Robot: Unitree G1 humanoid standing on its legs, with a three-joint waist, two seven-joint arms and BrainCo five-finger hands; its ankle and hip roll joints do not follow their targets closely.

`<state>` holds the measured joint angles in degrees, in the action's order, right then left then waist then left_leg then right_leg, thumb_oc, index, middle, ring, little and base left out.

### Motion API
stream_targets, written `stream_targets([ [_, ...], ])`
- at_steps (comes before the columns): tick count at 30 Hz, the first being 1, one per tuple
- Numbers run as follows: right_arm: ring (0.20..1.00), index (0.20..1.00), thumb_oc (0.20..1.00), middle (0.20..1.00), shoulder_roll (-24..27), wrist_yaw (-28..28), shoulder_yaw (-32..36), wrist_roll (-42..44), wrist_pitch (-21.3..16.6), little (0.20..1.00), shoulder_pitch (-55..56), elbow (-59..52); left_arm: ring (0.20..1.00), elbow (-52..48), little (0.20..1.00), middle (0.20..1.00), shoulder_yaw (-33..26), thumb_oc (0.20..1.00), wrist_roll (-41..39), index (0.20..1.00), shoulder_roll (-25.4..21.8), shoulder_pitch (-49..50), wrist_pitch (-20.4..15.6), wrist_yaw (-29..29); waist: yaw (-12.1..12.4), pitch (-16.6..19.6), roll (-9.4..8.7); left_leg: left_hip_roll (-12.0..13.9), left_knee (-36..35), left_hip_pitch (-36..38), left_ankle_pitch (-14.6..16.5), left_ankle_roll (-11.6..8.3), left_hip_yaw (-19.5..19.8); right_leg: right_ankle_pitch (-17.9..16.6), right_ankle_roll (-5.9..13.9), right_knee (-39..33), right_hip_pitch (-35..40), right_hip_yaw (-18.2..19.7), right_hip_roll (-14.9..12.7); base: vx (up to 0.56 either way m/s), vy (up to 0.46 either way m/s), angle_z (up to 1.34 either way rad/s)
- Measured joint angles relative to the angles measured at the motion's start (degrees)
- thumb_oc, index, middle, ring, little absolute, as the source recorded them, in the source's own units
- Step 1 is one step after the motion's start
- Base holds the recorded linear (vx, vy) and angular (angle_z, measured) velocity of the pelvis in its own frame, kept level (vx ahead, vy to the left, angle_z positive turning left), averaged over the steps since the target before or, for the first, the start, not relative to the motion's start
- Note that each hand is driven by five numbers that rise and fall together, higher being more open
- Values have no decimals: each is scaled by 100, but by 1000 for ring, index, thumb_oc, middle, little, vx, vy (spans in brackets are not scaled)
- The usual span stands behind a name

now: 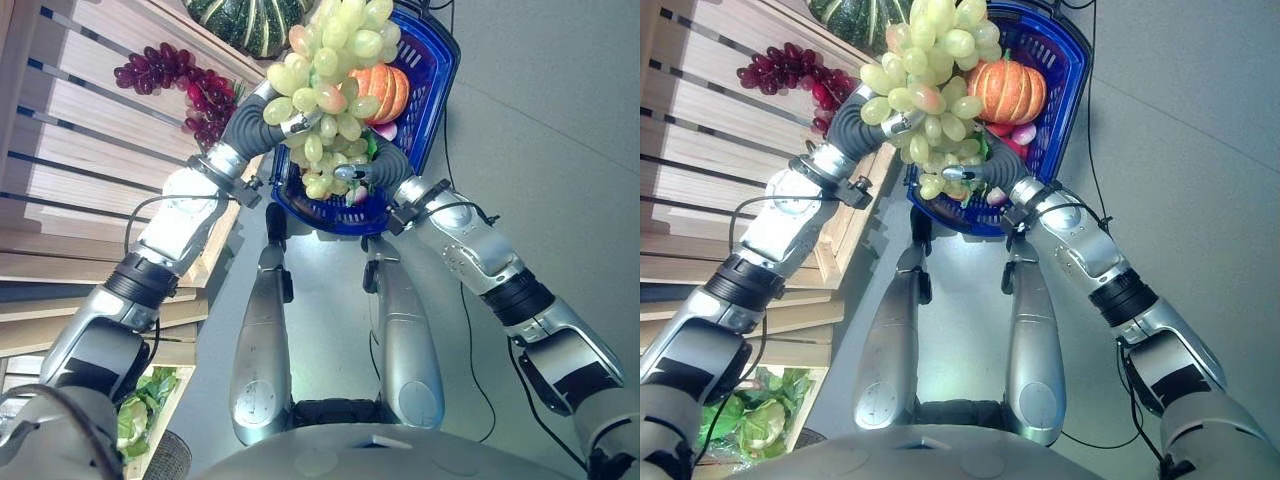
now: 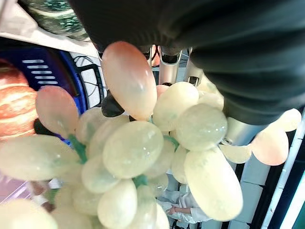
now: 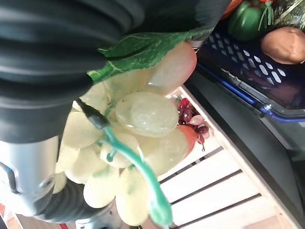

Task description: Pick up fruits and vegetables into the basket

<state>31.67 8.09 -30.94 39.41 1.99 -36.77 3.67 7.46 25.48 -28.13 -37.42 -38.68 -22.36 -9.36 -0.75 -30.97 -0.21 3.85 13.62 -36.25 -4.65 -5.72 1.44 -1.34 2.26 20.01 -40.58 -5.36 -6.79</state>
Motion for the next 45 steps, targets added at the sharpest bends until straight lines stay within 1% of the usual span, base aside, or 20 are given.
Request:
stream_targets([
  [1,426,426,426,426,33,8,-39,2,32,426,-7,-4,200,0,200,200,0,200,0,200,-1,0,0,-1,7,0,0,0,0,1,0,0,0,0,0,2,1,0,0,0,0,0],
  [2,200,200,200,200,65,13,-66,5,45,200,-5,-7,200,0,200,200,0,200,0,200,-2,0,0,-1,15,0,0,0,0,2,-2,0,0,1,1,3,1,0,0,0,0,0],
  [7,200,200,200,200,104,120,-159,135,44,200,2,-7,200,0,200,200,5,200,-2,200,-17,-7,0,0,42,0,0,0,0,5,-10,0,4,5,7,11,5,-2,0,0,0,0],
  [25,200,200,200,200,73,116,-181,394,24,200,0,-41,200,0,200,200,10,200,-12,200,13,-49,0,13,38,0,0,-2,-1,11,-12,1,5,3,5,8,11,-1,0,0,0,0],
  [26,200,200,200,200,71,115,-181,394,21,200,0,-41,219,0,219,219,14,219,-11,219,13,-49,0,47,38,0,-1,-2,-1,12,-12,0,5,4,6,8,11,-1,0,0,0,0],
  [27,200,200,200,200,67,113,-179,394,11,200,0,-41,934,0,934,934,18,934,-11,934,15,-49,0,86,37,0,0,-2,-1,13,-12,0,5,4,7,8,11,-1,0,0,0,0],
  [28,200,200,200,200,66,99,-179,395,-2,200,1,-40,1000,0,1000,1000,21,1000,-11,1000,31,-48,-7,213,39,0,-1,-2,-1,16,-12,1,5,4,6,8,14,-1,0,0,0,0],
  [31,200,200,200,200,64,67,-178,393,-12,200,11,-33,1000,-4,1000,1000,15,1000,-18,1000,105,-47,-137,554,50,0,-1,-2,-1,21,-12,1,7,4,6,7,20,-2,0,0,0,0],
  [34,200,200,200,200,50,-46,-156,393,-24,200,34,-24,1000,-85,1000,1000,-38,1000,-15,1000,262,-32,-406,1100,69,0,-1,-4,-1,23,-12,0,17,5,7,6,25,-7,0,4,-24,1],
  [37,200,200,200,200,-24,-117,-130,389,-40,200,53,95,1000,-259,1000,1000,-303,1000,135,1000,540,63,-804,2020,75,0,-1,-7,-1,26,-15,-3,36,5,7,7,32,-15,0,7,-39,1],
  [41,200,200,200,200,-154,-167,-120,378,-41,200,133,180,1000,-269,1000,1000,-803,1000,416,1000,877,182,-929,2972,80,0,-1,-8,-1,27,-19,-9,60,6,7,10,41,-29,1,3,-48,1],
  [45,200,200,200,200,-262,-173,-70,364,-43,200,256,182,1000,-268,1000,1000,-1012,1000,804,1000,1025,326,-926,3657,111,0,-1,-8,-2,24,-26,-17,99,20,-11,24,45,-63,0,9,-21,3],
])
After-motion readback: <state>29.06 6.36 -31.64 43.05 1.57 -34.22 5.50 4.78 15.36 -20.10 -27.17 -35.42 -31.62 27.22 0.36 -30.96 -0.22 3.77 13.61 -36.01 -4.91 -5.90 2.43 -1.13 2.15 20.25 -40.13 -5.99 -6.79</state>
